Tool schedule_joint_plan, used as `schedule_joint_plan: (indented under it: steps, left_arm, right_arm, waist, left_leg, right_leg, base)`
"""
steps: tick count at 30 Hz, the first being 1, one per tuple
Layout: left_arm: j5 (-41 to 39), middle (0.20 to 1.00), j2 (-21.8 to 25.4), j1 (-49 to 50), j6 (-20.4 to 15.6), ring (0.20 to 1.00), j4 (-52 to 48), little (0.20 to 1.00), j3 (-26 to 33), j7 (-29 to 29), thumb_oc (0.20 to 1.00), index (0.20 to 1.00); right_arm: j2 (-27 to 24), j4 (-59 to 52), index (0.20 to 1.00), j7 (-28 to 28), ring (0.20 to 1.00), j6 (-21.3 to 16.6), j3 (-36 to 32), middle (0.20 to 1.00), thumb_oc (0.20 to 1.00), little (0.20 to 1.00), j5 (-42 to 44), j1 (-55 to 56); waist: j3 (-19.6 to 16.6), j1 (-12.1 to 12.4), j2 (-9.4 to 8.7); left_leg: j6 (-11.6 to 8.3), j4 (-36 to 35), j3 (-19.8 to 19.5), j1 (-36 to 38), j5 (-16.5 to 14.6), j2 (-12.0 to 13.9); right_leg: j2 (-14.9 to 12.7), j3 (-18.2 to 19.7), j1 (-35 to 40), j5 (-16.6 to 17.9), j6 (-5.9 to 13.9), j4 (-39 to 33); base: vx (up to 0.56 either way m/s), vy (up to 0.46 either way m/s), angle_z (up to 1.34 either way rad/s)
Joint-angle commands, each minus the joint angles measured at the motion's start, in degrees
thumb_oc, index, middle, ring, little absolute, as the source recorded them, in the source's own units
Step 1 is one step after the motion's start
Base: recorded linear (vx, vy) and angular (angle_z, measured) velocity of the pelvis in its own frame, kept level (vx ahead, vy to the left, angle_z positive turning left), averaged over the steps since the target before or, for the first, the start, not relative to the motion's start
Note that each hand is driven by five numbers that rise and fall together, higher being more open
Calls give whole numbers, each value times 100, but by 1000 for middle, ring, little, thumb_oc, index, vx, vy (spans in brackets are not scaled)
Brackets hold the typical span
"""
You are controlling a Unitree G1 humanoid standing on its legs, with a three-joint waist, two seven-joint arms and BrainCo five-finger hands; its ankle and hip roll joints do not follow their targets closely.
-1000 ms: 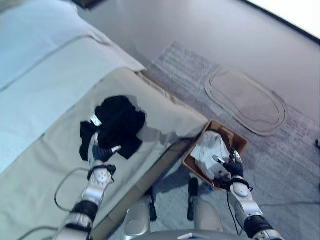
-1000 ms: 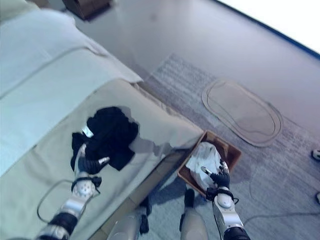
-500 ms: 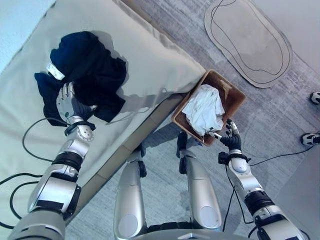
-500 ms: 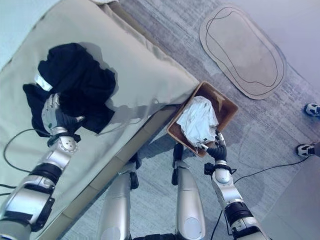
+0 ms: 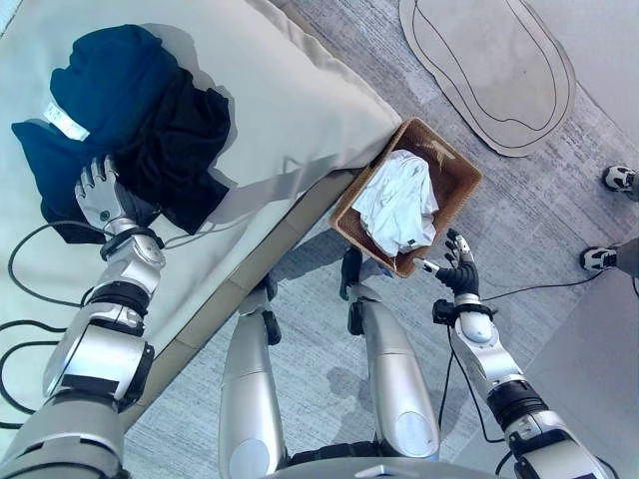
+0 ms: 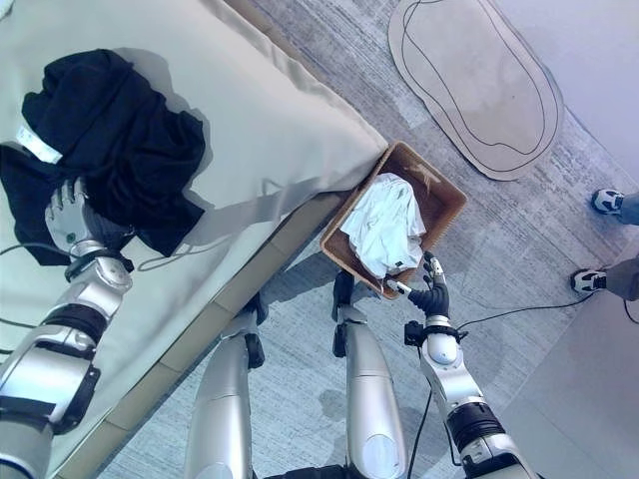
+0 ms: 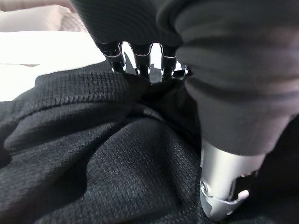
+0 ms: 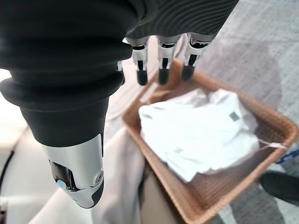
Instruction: Pick up clothes into the bucket
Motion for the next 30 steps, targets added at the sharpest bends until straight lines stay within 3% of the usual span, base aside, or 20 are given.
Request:
schedule_joint_plan:
  steps: [1,16,18,25,30]
  left_arm:
    - [297,200,55,150,-96,200,200,200,-134,-468,200,200]
    - [69,200,-144,828,-376,200,-304,200,227,-412,200,200]
    - [-28,200,-239,1078,-492,200,-452,200,346,-399,200,200]
    - [-349,200,-779,2858,-1212,200,-3218,200,1035,-548,200,200]
    - [-280,200,-856,3560,-1551,200,-4363,200,1164,-917,200,200]
  right_arm:
    - [-147,-109,1000,41,1000,-219,-27,1000,1000,1000,163,214]
    - [-110,-229,1000,154,1000,-201,-164,1000,1000,1000,71,351]
    - [-93,-221,1000,146,1000,-171,-197,1000,1000,1000,31,378]
    - [-130,-231,1000,104,1000,-17,-550,1000,1000,1000,-336,543]
    - [-377,-378,1000,105,1000,32,-453,1000,1000,1000,-1064,463]
  waist:
    - [-481,-1,-56]
    - [-562,123,15]
    - [-588,168,29]
    - [-793,553,207]
    - [-979,732,289]
  left_leg:
    - [-19,440,-265,-199,-290,129]
    - [-57,-51,-233,339,-158,8]
    - [-24,-233,-185,519,32,-17]
    - [-105,-882,-261,1667,124,-114]
    - [-134,-1156,-333,2104,199,-115]
  right_leg:
    - [-515,127,327,254,539,-79]
    - [-556,50,772,323,569,-409]
    - [-569,6,932,480,536,-573]
    - [-586,-217,2179,549,595,-1205]
    - [-532,-375,2699,637,616,-1640]
  base:
    - [7,56,0]
    - [5,13,-2]
    - [-5,0,3]
    - [87,-41,7]
    - [54,-60,15]
